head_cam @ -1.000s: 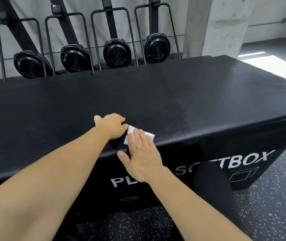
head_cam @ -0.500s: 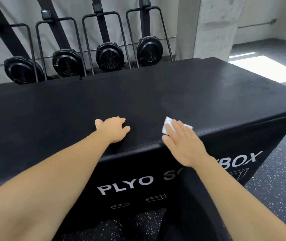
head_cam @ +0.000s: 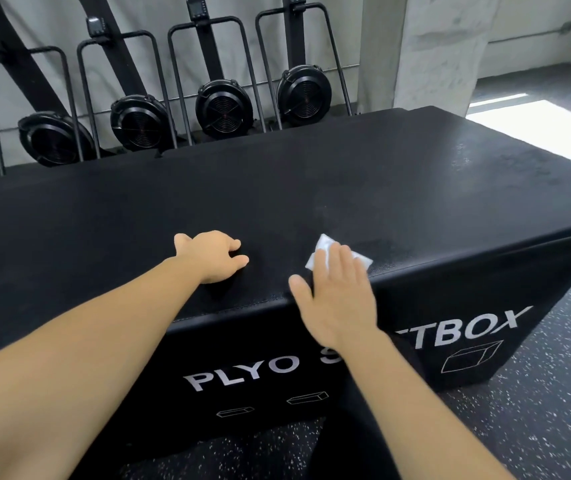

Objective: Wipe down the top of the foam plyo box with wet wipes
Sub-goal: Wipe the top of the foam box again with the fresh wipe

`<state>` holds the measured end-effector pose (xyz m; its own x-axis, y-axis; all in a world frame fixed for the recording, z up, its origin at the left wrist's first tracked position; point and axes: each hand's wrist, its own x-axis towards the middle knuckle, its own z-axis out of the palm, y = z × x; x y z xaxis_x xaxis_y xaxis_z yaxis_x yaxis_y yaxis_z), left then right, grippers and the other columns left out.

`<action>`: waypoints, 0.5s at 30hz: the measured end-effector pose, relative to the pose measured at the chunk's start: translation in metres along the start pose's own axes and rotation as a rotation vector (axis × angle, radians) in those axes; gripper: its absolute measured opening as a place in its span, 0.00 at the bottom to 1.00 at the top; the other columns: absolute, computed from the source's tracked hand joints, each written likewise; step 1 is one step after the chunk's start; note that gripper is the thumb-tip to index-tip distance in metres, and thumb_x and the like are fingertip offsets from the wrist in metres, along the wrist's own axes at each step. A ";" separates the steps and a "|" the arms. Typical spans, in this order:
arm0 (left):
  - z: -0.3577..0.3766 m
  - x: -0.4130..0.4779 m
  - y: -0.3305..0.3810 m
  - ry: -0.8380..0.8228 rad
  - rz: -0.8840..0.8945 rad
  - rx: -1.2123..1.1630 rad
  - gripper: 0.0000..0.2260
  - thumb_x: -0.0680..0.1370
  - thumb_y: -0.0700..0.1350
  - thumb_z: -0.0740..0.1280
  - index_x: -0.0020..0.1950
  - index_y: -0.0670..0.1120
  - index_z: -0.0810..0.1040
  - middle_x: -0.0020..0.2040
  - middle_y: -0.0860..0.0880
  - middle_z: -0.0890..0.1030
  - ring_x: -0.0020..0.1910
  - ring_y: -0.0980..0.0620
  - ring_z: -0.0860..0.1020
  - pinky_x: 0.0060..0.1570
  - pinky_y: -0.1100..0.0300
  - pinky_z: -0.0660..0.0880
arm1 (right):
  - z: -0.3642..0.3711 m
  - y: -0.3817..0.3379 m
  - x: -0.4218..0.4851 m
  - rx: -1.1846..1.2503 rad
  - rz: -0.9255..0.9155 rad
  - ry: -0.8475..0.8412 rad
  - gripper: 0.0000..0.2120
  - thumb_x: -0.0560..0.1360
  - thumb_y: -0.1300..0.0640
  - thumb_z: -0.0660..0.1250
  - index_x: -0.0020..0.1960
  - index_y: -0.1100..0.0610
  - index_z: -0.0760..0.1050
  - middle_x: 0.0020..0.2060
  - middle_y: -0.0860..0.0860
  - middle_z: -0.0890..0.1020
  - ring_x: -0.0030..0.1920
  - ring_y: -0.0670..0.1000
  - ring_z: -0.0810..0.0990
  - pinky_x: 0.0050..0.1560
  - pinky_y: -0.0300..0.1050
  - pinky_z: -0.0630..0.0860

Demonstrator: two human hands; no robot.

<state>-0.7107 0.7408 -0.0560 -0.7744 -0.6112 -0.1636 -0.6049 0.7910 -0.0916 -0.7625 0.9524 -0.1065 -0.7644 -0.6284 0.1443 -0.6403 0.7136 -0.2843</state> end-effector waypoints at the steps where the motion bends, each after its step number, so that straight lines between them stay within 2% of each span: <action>1: -0.002 0.001 0.000 0.002 -0.002 -0.002 0.22 0.80 0.61 0.57 0.73 0.58 0.67 0.70 0.57 0.71 0.69 0.51 0.69 0.65 0.51 0.55 | 0.004 -0.012 -0.003 0.024 -0.028 -0.021 0.34 0.80 0.37 0.44 0.76 0.60 0.56 0.76 0.56 0.58 0.76 0.57 0.52 0.76 0.53 0.50; 4: -0.006 0.002 0.002 0.008 -0.013 -0.013 0.21 0.79 0.61 0.59 0.71 0.59 0.70 0.65 0.57 0.75 0.66 0.52 0.71 0.62 0.53 0.57 | 0.014 -0.040 -0.007 0.060 -0.127 -0.110 0.36 0.82 0.37 0.43 0.80 0.61 0.47 0.80 0.57 0.47 0.79 0.56 0.42 0.78 0.53 0.41; 7: -0.009 0.003 0.003 0.011 -0.019 -0.021 0.19 0.79 0.61 0.60 0.69 0.60 0.73 0.63 0.58 0.76 0.64 0.52 0.72 0.59 0.53 0.58 | 0.015 -0.047 -0.001 0.043 -0.209 -0.211 0.34 0.83 0.39 0.40 0.81 0.59 0.44 0.80 0.56 0.43 0.79 0.53 0.38 0.78 0.51 0.38; 10: -0.010 0.003 0.005 0.007 -0.024 -0.007 0.17 0.79 0.61 0.60 0.66 0.59 0.75 0.60 0.58 0.78 0.61 0.52 0.74 0.56 0.53 0.58 | 0.004 -0.033 0.014 0.063 -0.261 -0.274 0.30 0.83 0.42 0.40 0.81 0.56 0.48 0.80 0.54 0.45 0.80 0.52 0.41 0.78 0.50 0.42; 12: -0.009 0.003 0.006 0.001 -0.027 0.007 0.17 0.79 0.61 0.60 0.65 0.59 0.76 0.59 0.57 0.79 0.60 0.52 0.74 0.57 0.53 0.58 | -0.006 -0.019 0.021 0.051 -0.260 -0.285 0.28 0.82 0.45 0.38 0.78 0.56 0.53 0.79 0.54 0.50 0.78 0.53 0.46 0.77 0.50 0.47; 15: -0.008 0.001 0.005 -0.014 -0.033 0.012 0.19 0.80 0.61 0.58 0.69 0.59 0.72 0.63 0.57 0.77 0.63 0.51 0.73 0.61 0.52 0.57 | -0.015 0.010 0.034 -0.006 -0.188 -0.256 0.32 0.79 0.46 0.35 0.77 0.57 0.58 0.76 0.58 0.56 0.75 0.56 0.54 0.75 0.52 0.52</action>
<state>-0.7161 0.7435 -0.0491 -0.7511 -0.6368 -0.1741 -0.6280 0.7705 -0.1091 -0.7956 0.9432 -0.0900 -0.5890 -0.8066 -0.0501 -0.7696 0.5787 -0.2700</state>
